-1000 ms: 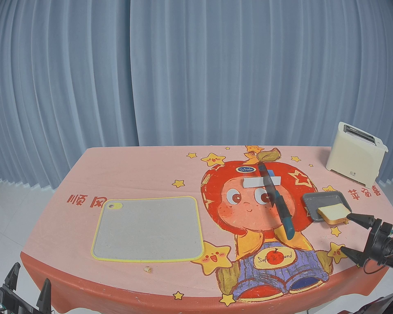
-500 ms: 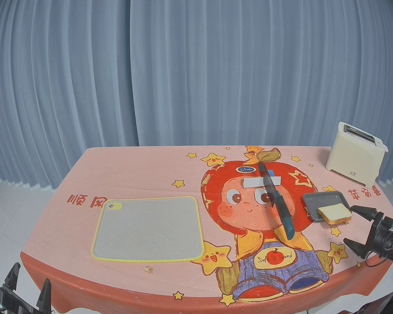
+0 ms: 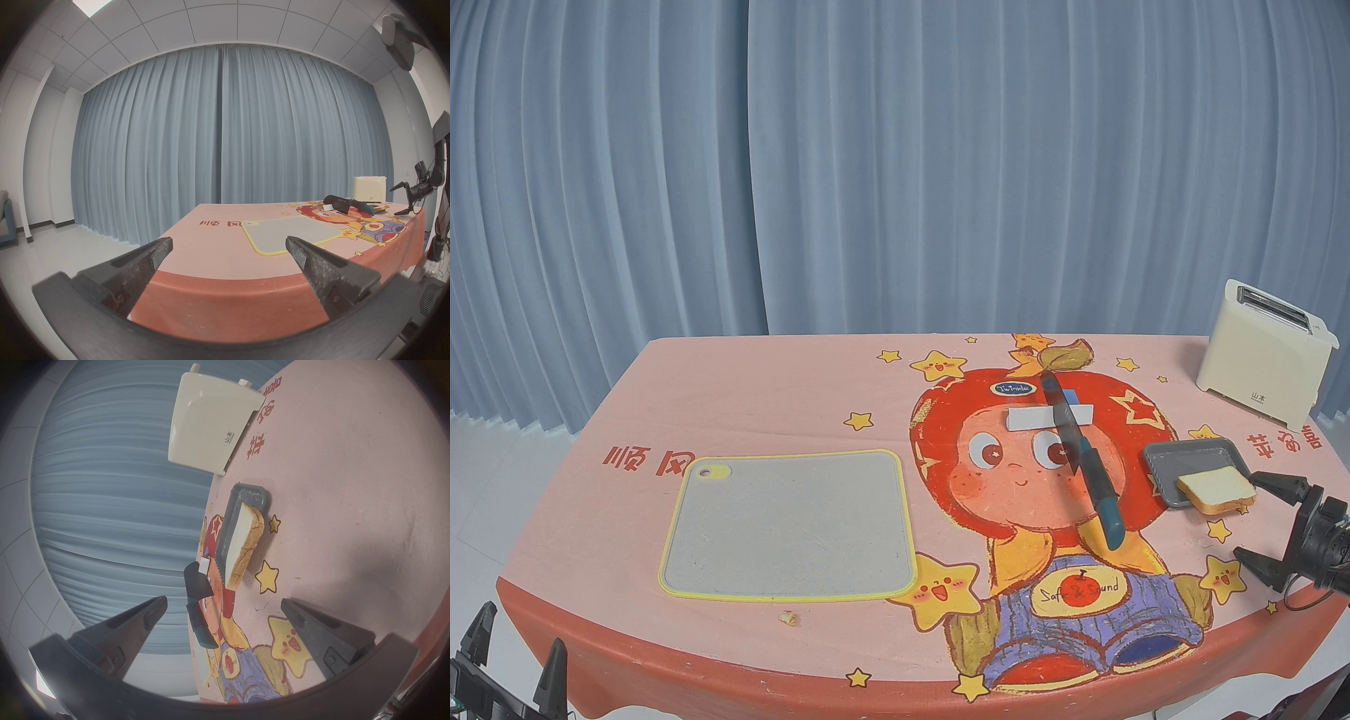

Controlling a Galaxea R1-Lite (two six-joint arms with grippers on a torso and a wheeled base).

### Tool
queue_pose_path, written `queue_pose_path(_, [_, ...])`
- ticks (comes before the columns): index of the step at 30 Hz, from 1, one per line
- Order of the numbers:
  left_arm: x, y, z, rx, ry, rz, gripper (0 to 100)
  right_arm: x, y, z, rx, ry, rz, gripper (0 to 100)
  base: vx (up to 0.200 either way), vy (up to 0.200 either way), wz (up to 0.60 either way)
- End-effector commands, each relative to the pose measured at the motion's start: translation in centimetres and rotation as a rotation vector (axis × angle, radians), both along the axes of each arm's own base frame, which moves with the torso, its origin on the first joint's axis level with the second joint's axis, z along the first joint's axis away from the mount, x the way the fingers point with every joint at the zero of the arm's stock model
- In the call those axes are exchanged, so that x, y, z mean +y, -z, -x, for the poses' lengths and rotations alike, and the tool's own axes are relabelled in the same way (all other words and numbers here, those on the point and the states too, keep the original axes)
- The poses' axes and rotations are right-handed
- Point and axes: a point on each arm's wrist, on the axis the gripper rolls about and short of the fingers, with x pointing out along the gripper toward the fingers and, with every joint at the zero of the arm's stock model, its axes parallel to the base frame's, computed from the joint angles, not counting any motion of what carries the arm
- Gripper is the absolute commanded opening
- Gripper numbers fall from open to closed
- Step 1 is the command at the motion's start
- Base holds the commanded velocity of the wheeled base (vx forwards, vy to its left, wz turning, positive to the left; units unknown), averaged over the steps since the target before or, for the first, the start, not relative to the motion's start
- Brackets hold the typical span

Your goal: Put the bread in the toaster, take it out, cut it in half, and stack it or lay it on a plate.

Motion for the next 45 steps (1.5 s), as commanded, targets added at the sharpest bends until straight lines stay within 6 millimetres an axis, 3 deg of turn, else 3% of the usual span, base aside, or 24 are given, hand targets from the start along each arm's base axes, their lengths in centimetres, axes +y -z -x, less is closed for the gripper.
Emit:
queue_pose_path(1, [0.0,0.5,0.0,0.001,0.000,0.000,100,-0.1,0.0,-0.1,-0.002,0.001,0.000,100,0.000,0.000,0.00])
queue_pose_path(45, [0.0,0.5,0.0,0.001,0.000,0.000,100,-1.1,1.1,-3.4,0.082,-0.009,-0.028,100,0.000,0.000,0.00])
